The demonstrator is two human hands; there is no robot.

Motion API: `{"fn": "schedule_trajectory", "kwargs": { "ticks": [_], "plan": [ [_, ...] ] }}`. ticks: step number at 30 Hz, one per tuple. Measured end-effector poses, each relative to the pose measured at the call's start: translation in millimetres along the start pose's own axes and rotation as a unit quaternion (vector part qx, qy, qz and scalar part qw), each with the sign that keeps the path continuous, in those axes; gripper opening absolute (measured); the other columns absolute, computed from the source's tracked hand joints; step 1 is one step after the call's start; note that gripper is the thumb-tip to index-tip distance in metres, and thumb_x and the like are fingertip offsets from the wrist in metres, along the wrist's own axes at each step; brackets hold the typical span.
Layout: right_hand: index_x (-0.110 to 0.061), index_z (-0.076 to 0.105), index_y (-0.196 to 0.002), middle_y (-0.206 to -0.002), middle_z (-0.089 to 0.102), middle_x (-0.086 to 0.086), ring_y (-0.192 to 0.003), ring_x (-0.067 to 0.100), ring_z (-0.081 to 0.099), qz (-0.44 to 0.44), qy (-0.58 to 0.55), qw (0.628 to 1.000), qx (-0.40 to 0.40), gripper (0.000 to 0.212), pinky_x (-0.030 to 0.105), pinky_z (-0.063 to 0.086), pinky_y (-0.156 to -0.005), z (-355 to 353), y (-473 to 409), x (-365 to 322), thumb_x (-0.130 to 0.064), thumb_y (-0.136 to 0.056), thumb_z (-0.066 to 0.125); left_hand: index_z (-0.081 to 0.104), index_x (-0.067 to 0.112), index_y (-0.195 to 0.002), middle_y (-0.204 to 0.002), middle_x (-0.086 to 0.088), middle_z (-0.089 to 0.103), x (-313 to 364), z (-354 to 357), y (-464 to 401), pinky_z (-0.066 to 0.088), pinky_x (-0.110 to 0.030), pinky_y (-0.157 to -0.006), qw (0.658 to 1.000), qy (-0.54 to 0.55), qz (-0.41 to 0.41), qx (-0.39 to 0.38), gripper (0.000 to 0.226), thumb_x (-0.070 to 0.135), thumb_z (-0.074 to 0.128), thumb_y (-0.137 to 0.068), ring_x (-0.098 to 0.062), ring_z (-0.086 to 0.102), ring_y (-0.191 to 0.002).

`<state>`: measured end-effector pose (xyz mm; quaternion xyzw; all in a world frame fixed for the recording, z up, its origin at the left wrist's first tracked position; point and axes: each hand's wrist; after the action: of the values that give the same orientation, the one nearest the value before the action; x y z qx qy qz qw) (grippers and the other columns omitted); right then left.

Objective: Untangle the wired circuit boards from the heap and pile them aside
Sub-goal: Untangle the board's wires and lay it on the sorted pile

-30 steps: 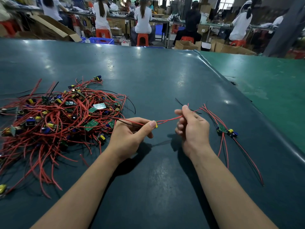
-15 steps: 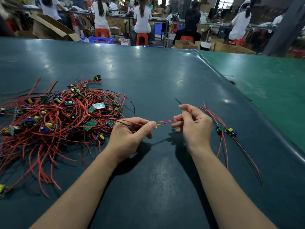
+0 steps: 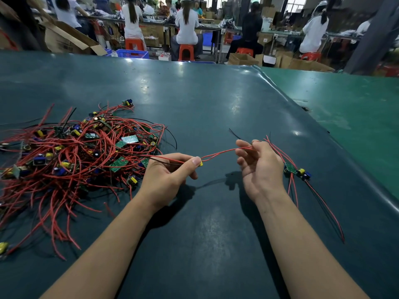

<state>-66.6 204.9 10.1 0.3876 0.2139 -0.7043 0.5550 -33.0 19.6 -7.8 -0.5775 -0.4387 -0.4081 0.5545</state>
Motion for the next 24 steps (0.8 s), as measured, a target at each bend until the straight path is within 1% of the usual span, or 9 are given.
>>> {"fn": "schedule_trajectory", "kwargs": {
  "ticks": [3,6,9,12,15,17,21,24],
  "plan": [
    [-0.010,0.055,-0.080,-0.065,0.068,0.006,-0.049,0.011,0.058,0.033,-0.070,0.997,-0.004,0.014,0.017,0.044,-0.045,-2.3,-0.4,-3.7,-0.004,-0.093,0.054,0.076,0.020,-0.073,-0.060,-0.003,0.066,-0.8,-0.5,-0.7,0.034,-0.016,-0.045,1.000,0.004,-0.004,-0.003,0.017,0.034,0.069,-0.081,-0.014,0.044,-0.048],
    [-0.012,0.056,-0.084,-0.067,0.068,0.005,-0.050,0.009,0.059,0.037,-0.097,0.995,-0.008,0.012,0.016,0.046,-0.046,-2.2,-0.3,-3.3,-0.005,-0.091,0.063,0.077,0.020,-0.074,-0.060,-0.004,0.066,-1.2,-1.1,-0.9,0.035,-0.015,-0.045,1.000,0.009,-0.008,-0.010,0.016,0.033,0.070,-0.080,-0.012,0.044,-0.047],
    [-0.016,0.054,-0.078,-0.060,0.064,0.001,-0.047,0.008,0.057,0.016,-0.087,0.996,0.011,0.020,0.015,0.045,-0.043,-0.6,-0.8,-2.3,-0.017,-0.087,0.072,0.077,0.021,-0.074,-0.061,-0.005,0.067,-1.1,-2.7,-1.3,0.036,-0.015,-0.046,1.000,0.013,-0.010,-0.010,0.016,0.033,0.069,-0.080,-0.010,0.044,-0.046],
    [-0.018,0.050,-0.075,-0.052,0.059,-0.003,-0.040,0.005,0.050,0.008,-0.062,0.996,0.059,0.029,0.014,0.037,-0.036,-0.8,-1.9,-2.0,-0.032,-0.083,0.075,0.076,0.019,-0.073,-0.061,-0.005,0.067,-0.8,-2.7,-1.2,0.036,-0.014,-0.046,1.000,0.017,-0.010,-0.011,0.016,0.031,0.070,-0.080,-0.008,0.044,-0.044],
    [-0.019,0.041,-0.066,-0.043,0.045,-0.006,-0.032,0.005,0.035,0.020,-0.027,0.995,0.095,0.045,0.015,0.024,-0.031,-3.1,-2.2,-1.5,-0.048,-0.081,0.073,0.076,0.016,-0.074,-0.061,-0.006,0.067,-0.8,-1.6,-0.8,0.036,-0.013,-0.047,1.000,0.017,-0.014,-0.022,0.017,0.030,0.071,-0.079,-0.008,0.046,-0.046],
    [-0.021,0.034,-0.062,-0.043,0.034,-0.006,-0.031,0.006,0.026,0.034,-0.023,0.994,0.096,0.053,0.014,0.018,-0.031,-3.9,-1.5,-2.4,-0.055,-0.081,0.071,0.076,0.013,-0.075,-0.061,-0.006,0.067,-1.0,-1.4,-0.7,0.037,-0.013,-0.047,0.999,0.010,-0.016,-0.032,0.018,0.030,0.071,-0.079,-0.009,0.047,-0.048],
    [-0.024,0.025,-0.059,-0.048,0.024,-0.005,-0.033,0.009,0.021,0.040,-0.021,0.994,0.104,0.057,0.013,0.015,-0.033,-3.0,-0.1,-3.3,-0.056,-0.089,0.061,0.076,0.011,-0.077,-0.062,-0.007,0.068,-0.9,-1.6,0.3,0.038,-0.014,-0.048,0.999,0.003,-0.013,-0.039,0.019,0.029,0.071,-0.078,-0.010,0.048,-0.050],
    [-0.024,0.023,-0.061,-0.049,0.019,-0.002,-0.034,0.012,0.017,0.002,-0.005,0.992,0.125,0.055,0.015,0.013,-0.035,-2.5,0.5,-1.9,-0.054,-0.093,0.056,0.076,0.013,-0.077,-0.062,-0.005,0.069,-0.6,-1.2,1.1,0.038,-0.016,-0.049,0.999,-0.008,-0.013,-0.047,0.019,0.031,0.071,-0.077,-0.012,0.049,-0.052]
  ]
}}
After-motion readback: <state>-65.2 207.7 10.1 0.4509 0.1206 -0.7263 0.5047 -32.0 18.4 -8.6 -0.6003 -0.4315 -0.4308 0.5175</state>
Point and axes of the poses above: each hand's wrist, its own y-axis away from the middle knuckle, its own z-axis out of the palm, x = y × z
